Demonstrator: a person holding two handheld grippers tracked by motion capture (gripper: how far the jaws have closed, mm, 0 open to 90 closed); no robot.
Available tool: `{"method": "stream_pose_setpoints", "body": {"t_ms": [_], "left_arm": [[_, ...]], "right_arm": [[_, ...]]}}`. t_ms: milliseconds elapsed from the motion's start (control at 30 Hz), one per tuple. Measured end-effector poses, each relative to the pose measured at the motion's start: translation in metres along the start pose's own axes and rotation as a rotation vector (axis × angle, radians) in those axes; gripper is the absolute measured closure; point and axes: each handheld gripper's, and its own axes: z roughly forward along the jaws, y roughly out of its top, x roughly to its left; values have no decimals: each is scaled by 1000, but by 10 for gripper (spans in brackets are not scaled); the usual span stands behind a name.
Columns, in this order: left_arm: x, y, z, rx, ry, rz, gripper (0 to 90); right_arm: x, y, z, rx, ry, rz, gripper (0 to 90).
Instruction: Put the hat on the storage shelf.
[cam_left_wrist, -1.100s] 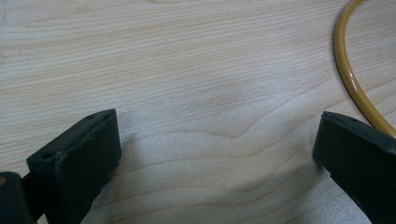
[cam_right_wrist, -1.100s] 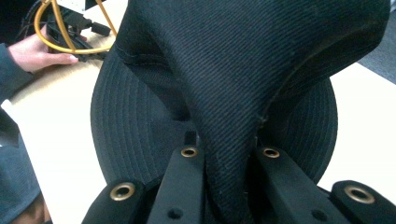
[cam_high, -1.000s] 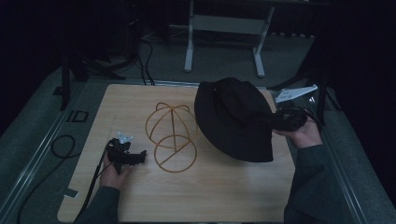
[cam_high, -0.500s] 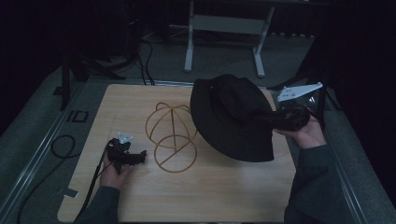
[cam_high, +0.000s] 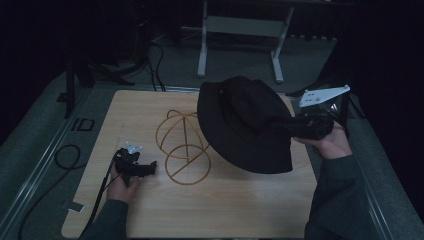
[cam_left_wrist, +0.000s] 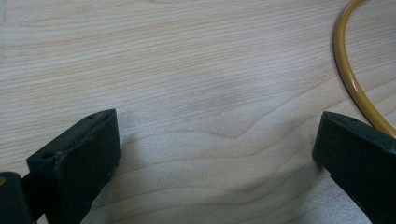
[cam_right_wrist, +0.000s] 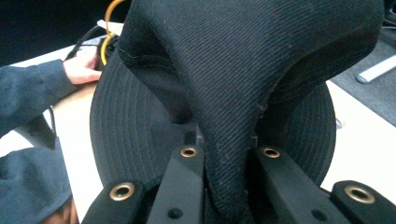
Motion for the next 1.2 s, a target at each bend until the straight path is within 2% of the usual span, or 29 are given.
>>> {"method": "stream_pose_setpoints", "body": {"t_ms": [400, 1200], "left_arm": [[0, 0, 0, 0, 0, 0, 12], [0, 0, 0, 0, 0, 0, 12]], "right_arm": [[9, 14, 2, -26, 29, -36, 868], [18, 38, 19, -10, 69, -97, 867]]}}
